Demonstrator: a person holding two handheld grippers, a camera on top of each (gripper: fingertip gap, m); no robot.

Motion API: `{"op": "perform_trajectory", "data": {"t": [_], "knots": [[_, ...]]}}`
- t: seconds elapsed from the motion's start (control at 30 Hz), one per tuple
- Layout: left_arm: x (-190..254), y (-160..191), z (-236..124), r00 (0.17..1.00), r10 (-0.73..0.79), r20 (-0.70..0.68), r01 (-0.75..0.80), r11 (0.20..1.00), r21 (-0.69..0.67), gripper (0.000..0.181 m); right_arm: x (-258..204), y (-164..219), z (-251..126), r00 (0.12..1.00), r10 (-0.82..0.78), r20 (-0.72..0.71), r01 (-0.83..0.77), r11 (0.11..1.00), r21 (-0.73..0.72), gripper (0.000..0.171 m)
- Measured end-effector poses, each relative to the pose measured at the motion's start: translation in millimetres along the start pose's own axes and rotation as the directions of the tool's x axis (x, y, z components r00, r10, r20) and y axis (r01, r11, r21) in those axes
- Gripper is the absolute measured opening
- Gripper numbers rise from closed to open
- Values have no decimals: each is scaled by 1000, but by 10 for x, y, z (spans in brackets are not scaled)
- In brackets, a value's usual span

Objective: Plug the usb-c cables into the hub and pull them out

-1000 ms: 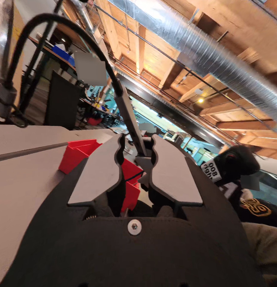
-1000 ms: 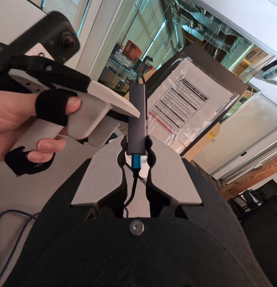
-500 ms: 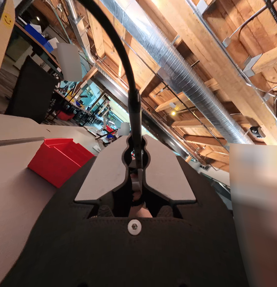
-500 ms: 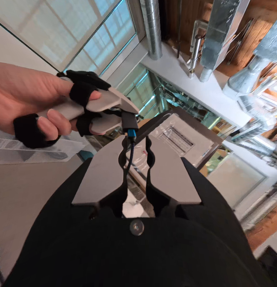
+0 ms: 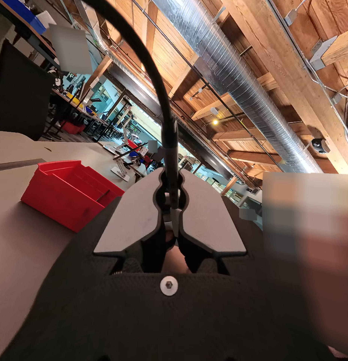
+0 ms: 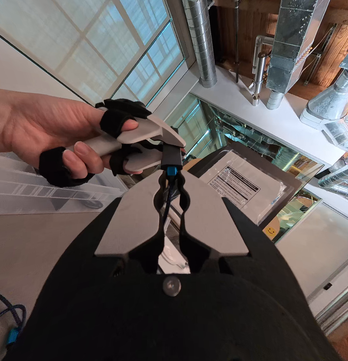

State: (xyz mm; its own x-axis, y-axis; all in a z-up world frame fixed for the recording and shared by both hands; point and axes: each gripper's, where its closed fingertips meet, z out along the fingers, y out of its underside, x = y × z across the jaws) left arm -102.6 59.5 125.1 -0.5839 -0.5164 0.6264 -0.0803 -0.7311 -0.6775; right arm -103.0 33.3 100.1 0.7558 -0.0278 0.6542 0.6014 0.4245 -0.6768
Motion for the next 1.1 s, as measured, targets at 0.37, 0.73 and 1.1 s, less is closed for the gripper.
{"op": "perform_trajectory", "data": {"t": [0.37,0.73,1.1], "knots": [[141,-38,20,1000,23,6,-23,999,49,9,26,-123,-16,1000,6,-28,-6,1000,-11,11],[277,-57,12,993,116,8,-116,993,-19,9,34,-209,-38,1000,-2,-15,2,1000,-2,11],[1011,-831,-767,945,326,24,-325,928,184,8,564,180,-164,958,270,98,-231,928,-290,11]]}}
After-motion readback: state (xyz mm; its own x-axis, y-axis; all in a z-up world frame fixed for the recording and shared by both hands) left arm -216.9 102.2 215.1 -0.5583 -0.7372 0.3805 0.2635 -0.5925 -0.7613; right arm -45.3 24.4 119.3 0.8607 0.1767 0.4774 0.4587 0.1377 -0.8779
